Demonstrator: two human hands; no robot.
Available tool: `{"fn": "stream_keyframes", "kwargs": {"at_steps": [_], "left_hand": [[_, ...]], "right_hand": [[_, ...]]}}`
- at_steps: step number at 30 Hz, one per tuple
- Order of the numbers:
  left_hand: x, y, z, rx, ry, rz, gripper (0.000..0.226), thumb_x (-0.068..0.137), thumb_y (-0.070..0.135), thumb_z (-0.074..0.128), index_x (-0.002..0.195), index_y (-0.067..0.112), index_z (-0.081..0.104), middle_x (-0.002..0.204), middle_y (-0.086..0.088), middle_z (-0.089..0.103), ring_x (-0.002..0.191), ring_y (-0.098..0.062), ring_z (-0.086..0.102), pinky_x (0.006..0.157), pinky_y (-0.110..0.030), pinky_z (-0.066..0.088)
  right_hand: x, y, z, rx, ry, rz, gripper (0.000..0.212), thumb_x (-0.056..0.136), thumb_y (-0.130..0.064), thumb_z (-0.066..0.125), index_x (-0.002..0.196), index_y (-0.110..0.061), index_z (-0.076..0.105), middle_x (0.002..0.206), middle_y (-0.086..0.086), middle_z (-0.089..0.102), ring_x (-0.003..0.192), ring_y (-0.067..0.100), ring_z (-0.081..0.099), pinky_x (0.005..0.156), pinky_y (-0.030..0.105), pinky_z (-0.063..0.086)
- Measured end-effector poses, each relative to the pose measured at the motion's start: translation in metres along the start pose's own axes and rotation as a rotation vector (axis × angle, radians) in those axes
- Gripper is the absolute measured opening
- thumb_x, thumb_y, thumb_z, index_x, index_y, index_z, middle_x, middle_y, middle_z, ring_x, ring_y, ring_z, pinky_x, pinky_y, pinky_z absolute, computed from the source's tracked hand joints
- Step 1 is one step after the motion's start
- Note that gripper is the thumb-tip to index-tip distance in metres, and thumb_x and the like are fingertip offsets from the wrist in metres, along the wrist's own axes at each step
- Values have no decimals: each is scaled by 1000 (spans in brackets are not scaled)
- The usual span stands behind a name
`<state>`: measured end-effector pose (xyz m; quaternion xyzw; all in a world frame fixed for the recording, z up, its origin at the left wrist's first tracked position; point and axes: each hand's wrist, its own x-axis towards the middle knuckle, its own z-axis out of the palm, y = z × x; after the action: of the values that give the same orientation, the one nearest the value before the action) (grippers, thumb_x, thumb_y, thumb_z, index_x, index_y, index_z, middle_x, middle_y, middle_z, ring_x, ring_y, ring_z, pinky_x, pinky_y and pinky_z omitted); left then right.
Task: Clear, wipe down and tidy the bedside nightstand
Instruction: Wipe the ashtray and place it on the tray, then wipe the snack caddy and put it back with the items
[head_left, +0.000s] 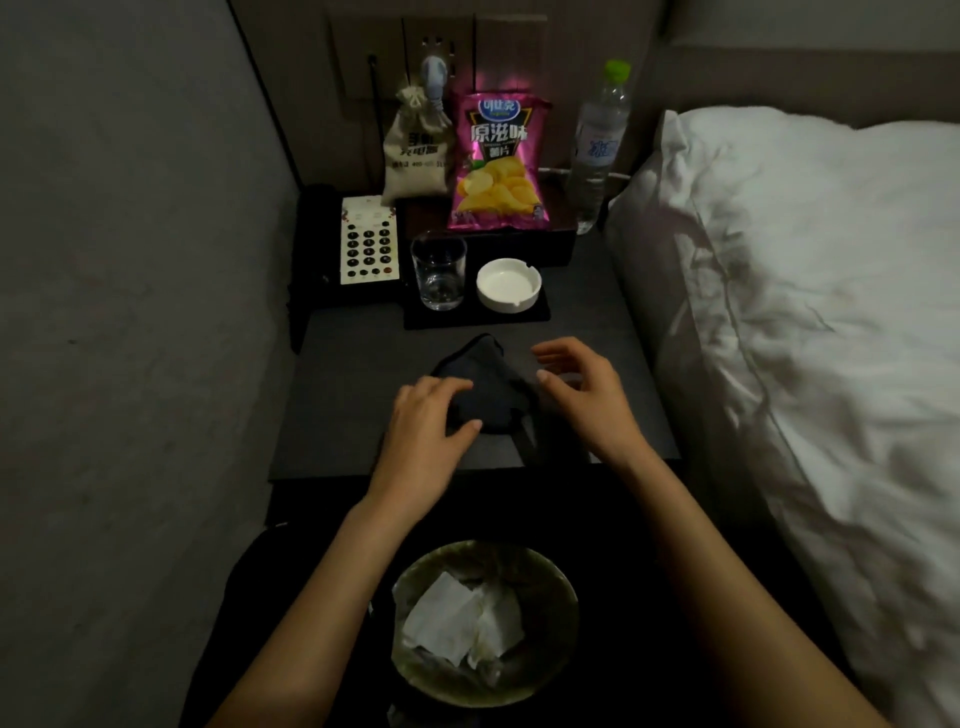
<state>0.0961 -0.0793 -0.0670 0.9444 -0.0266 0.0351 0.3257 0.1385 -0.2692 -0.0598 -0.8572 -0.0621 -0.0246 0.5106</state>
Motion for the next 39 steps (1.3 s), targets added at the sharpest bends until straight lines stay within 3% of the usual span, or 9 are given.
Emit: {"fn": "stream_keyframes", "kwargs": {"at_steps": [6, 11, 13, 19, 22, 25, 27, 31, 39], "left_hand": [[-26, 72, 0, -324, -147, 169, 18, 89, 16, 67, 107, 18, 69, 100, 8, 70, 96, -2, 63, 79, -4, 44], [-49, 146, 13, -456, -230, 302, 19, 88, 14, 67, 107, 14, 69, 98, 1, 72, 93, -7, 66, 84, -28, 55], [-61, 173, 21, -521, -276, 314, 22, 88, 11, 67, 110, 10, 68, 98, -3, 72, 92, -12, 67, 82, -33, 56], [-94, 240, 43, -650, -430, 351, 30, 89, 6, 65, 119, 7, 62, 106, -11, 67, 89, -17, 64, 80, -31, 55], [-104, 256, 49, -664, -484, 346, 38, 89, 4, 64, 127, 5, 58, 112, -13, 65, 97, -27, 64, 84, -37, 53], [-106, 254, 50, -629, -475, 367, 46, 89, 6, 64, 133, 5, 53, 115, -10, 62, 100, -24, 64, 80, -26, 51], [-105, 246, 46, -598, -453, 384, 49, 88, 8, 66, 135, 7, 50, 118, -9, 60, 102, -21, 63, 78, -17, 49], [-98, 222, 39, -541, -442, 376, 62, 88, 9, 68, 143, 8, 40, 126, -8, 54, 111, -19, 57, 93, -30, 49], [-62, 169, 30, -546, -448, 296, 95, 80, 22, 77, 153, 18, 16, 148, -2, 33, 134, -13, 37, 105, -34, 43]], "right_hand": [[-62, -26, -60, -136, 123, -50, 15, 92, -8, 63, 105, -11, 68, 103, 0, 69, 95, 12, 63, 80, 25, 49], [-105, -57, -128, -278, 260, -67, 15, 85, -4, 67, 100, -6, 70, 95, 9, 71, 87, 17, 61, 76, 22, 45], [-123, -64, -155, -393, 321, -66, 14, 85, -9, 67, 98, -9, 71, 95, 8, 71, 92, 22, 61, 80, 33, 46], [-166, -64, -228, -867, 520, 111, 21, 90, -20, 63, 109, -11, 64, 109, 14, 64, 110, 36, 50, 87, 44, 42], [-173, -52, -250, -996, 452, 338, 31, 92, -19, 60, 121, -9, 55, 122, 21, 56, 117, 42, 44, 92, 46, 40], [-173, -40, -253, -1008, 392, 439, 36, 90, -17, 61, 123, -11, 46, 119, 22, 58, 117, 43, 44, 91, 47, 38], [-170, -35, -250, -1009, 402, 406, 36, 88, -12, 62, 119, -12, 45, 107, 21, 63, 109, 42, 47, 89, 45, 35], [-164, -32, -248, -1005, 457, 298, 40, 81, 4, 57, 117, -11, 48, 96, 20, 63, 96, 40, 51, 86, 44, 34], [-136, -80, -187, -842, 414, -65, 51, 75, -1, 59, 121, -20, 53, 107, 11, 62, 101, 35, 56, 62, 42, 48]]}}
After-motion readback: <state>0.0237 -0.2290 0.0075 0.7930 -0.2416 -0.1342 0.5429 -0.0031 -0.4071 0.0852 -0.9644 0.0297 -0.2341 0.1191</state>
